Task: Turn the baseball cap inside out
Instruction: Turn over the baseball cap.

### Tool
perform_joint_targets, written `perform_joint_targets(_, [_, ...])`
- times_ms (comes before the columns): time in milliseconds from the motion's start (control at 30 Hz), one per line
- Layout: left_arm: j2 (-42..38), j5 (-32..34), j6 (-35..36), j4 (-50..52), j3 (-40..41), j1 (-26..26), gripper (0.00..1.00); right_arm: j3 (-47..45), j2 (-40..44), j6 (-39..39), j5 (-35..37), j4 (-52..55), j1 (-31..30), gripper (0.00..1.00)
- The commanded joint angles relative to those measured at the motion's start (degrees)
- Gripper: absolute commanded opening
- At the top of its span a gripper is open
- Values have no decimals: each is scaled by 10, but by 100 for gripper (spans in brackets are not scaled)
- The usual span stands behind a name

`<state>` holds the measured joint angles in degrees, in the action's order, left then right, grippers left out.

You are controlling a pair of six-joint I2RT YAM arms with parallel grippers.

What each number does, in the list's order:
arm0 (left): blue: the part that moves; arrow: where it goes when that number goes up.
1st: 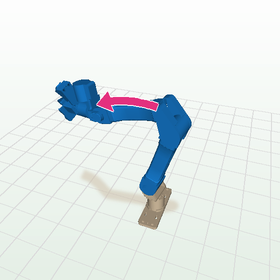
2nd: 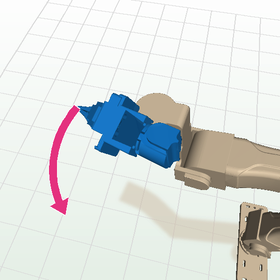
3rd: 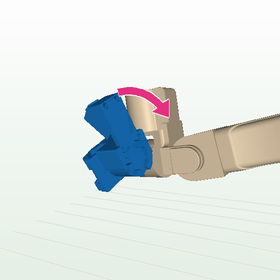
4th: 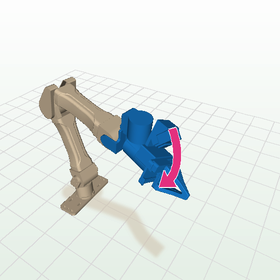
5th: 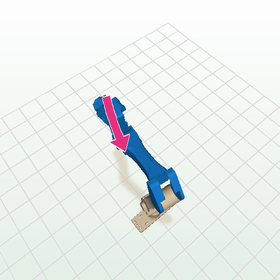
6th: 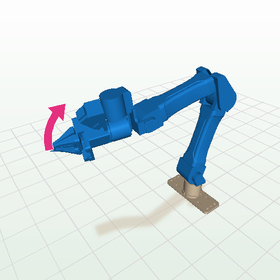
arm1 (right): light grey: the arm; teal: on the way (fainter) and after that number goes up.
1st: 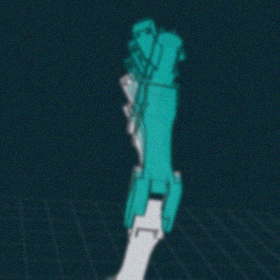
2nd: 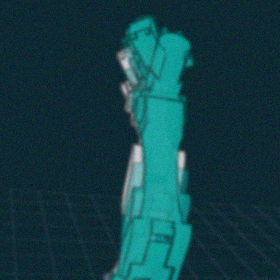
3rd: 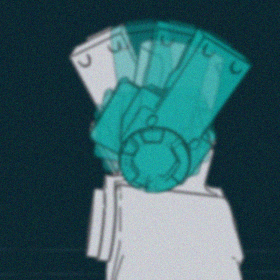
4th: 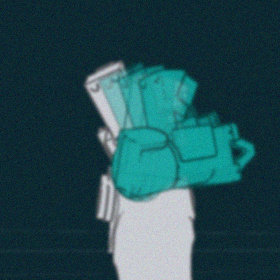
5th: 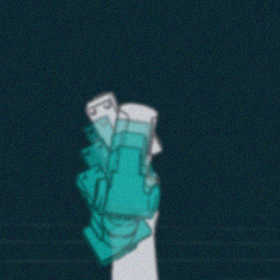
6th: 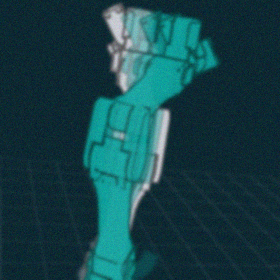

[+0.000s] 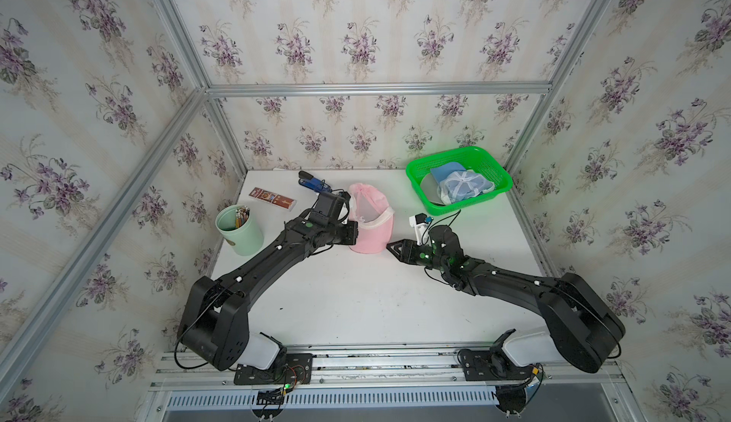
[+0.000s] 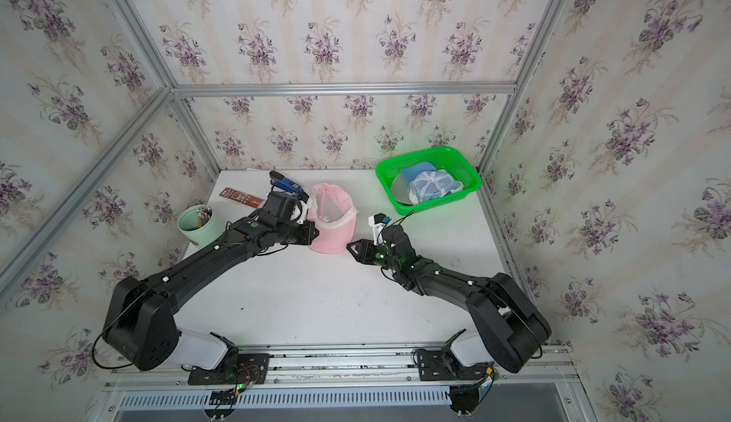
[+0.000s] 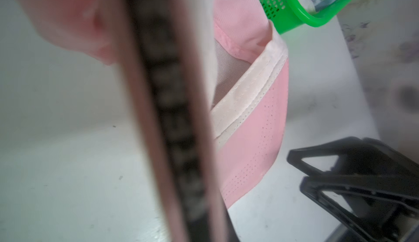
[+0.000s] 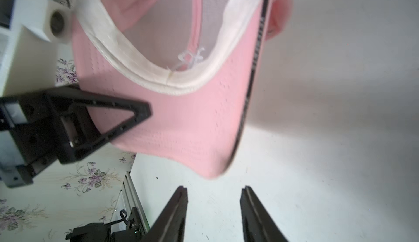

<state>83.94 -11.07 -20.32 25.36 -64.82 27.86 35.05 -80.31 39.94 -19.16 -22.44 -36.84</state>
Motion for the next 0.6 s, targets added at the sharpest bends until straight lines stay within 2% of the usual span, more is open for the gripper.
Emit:
perform_joint_targets(0, [4,126,135,65,-37,25,0,11,31,-61,56,109,0,46])
perform_joint_targets(67, [19,190,208,99,-65,60,0,24,56,-83,94,163,1,48])
perform_joint_targets(133, [43,294,286,124,-86,109,0,40,78,-100,127,203,4,51])
perform_joint_targets(267, [131,581,446,90,-73,197,0,75,102,-114,176,262,27,54])
perform_joint_targets(333, [173,679,502,28,-52,207,0,89,109,-117,190,285,46,55])
perform_joint_targets(367, [185,719,537,-32,-31,207,0,93,113,-116,192,294,52,55])
perform_joint_targets(400, [189,743,583,-108,-2,211,0,95,118,-116,192,299,83,55])
perform_joint_targets(567, [173,768,822,-529,133,225,0,103,136,-122,160,314,144,56])
